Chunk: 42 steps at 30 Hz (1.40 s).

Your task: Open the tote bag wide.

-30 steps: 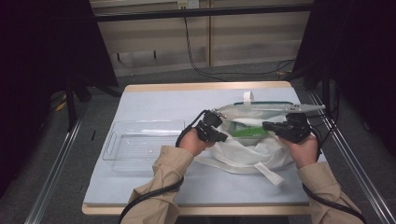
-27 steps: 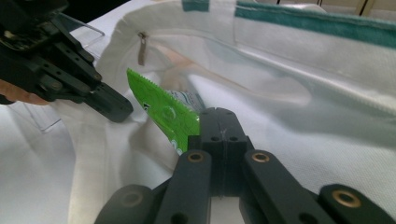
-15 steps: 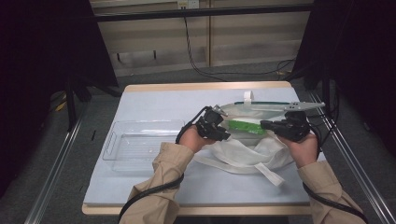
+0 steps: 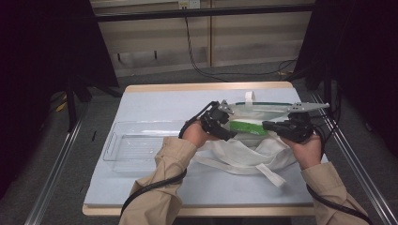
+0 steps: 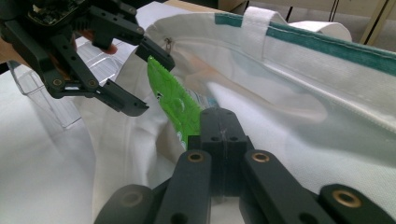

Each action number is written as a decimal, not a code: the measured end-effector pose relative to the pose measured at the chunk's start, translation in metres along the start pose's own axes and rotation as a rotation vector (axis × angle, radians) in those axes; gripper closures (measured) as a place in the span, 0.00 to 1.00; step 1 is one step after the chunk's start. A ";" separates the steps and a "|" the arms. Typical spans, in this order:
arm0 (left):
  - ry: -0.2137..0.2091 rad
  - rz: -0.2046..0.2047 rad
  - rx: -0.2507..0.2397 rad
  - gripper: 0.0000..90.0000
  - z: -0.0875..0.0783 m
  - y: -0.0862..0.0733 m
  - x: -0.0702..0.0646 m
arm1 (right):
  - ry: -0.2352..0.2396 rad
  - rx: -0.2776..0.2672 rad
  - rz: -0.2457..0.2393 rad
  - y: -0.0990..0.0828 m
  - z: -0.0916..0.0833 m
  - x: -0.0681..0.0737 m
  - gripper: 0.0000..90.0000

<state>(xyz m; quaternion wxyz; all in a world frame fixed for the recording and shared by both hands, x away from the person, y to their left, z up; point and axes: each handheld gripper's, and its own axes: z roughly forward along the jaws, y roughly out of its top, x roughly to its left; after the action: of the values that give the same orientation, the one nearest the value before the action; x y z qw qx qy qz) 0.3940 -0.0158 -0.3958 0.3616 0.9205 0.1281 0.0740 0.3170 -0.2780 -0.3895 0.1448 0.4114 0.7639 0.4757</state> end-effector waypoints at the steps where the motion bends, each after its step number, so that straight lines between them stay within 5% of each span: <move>1: -0.004 0.022 0.006 0.41 0.000 0.004 -0.002 | 0.002 -0.002 -0.006 0.001 -0.001 0.001 1.00; 14: -0.046 0.077 0.014 0.45 0.002 0.011 -0.006 | 0.010 -0.023 -0.019 0.012 -0.007 0.005 1.00; 26: 0.002 0.072 -0.026 0.35 -0.004 0.019 0.000 | 0.029 -0.015 -0.026 0.006 -0.008 0.007 1.00; 31: -0.016 0.134 -0.027 0.30 -0.002 0.024 -0.004 | 0.038 -0.002 -0.036 0.005 -0.007 0.008 1.00; 42: -0.076 0.166 0.004 0.44 0.005 0.023 -0.011 | 0.068 -0.018 -0.051 0.014 -0.006 0.013 1.00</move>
<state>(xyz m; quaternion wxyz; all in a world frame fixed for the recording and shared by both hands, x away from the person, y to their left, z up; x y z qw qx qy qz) 0.3885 -0.0382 -0.3840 0.3569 0.9309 0.0378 0.0684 0.3122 -0.2682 -0.3724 0.1344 0.3740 0.7742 0.4927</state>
